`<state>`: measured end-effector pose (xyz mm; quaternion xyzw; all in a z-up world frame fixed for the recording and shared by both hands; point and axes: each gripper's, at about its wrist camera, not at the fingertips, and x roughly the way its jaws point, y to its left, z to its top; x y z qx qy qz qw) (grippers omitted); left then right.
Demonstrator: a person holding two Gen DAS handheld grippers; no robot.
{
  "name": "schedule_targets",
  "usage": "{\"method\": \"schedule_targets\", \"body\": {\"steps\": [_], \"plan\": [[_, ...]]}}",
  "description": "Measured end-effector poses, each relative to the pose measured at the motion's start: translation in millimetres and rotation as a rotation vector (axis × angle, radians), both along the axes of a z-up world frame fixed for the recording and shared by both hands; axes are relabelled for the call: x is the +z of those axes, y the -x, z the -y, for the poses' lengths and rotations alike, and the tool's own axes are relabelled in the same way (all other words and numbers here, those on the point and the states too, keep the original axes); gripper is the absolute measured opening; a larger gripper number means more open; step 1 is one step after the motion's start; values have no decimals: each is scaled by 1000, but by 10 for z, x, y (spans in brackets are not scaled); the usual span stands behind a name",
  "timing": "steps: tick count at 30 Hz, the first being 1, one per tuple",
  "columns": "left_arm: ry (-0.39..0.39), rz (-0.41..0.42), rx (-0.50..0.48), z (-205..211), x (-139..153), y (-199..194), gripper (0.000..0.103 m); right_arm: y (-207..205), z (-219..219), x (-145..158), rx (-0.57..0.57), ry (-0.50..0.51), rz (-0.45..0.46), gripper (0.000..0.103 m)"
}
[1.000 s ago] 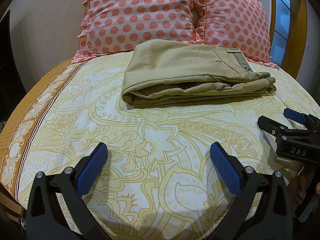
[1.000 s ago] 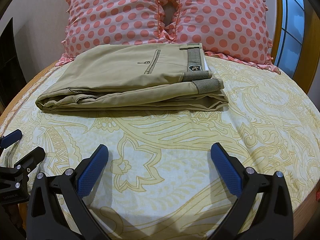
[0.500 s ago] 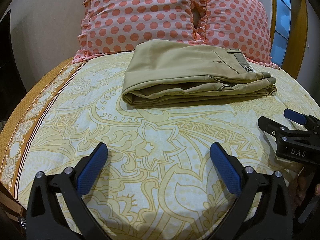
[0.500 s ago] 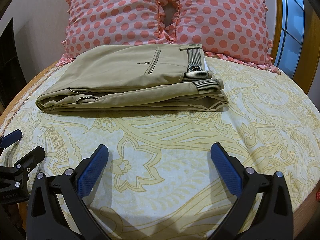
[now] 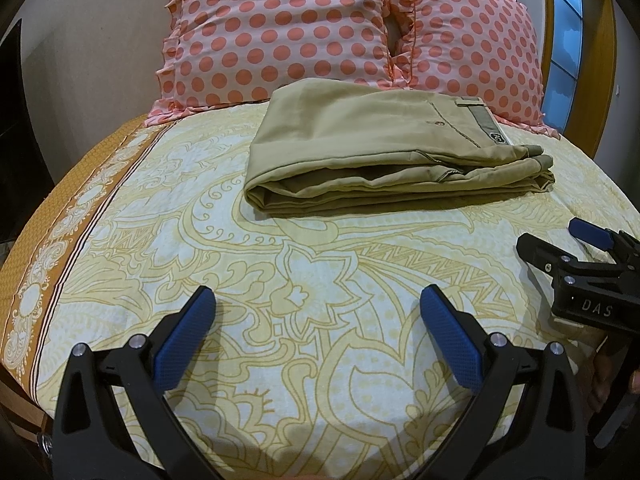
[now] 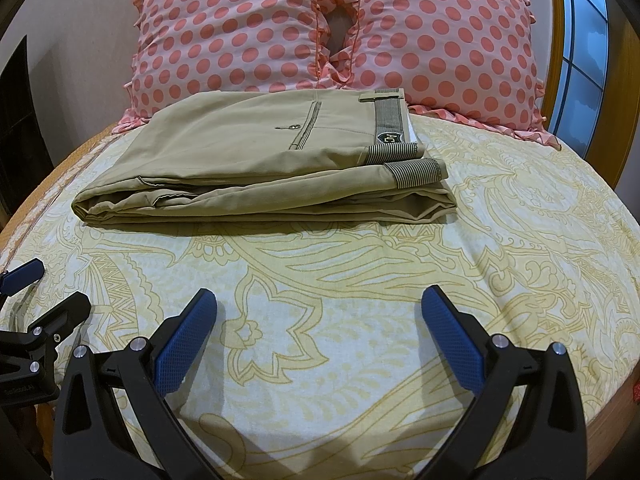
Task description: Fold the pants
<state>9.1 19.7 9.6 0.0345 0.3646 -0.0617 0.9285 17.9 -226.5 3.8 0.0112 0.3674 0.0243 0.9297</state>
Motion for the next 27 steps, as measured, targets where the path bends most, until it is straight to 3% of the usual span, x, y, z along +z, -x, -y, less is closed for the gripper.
{"method": "schedule_targets", "body": {"steps": [27], "plan": [[1,20,13,32,5,-22,101,-24,-14,5,-3,1,6,102]]}}
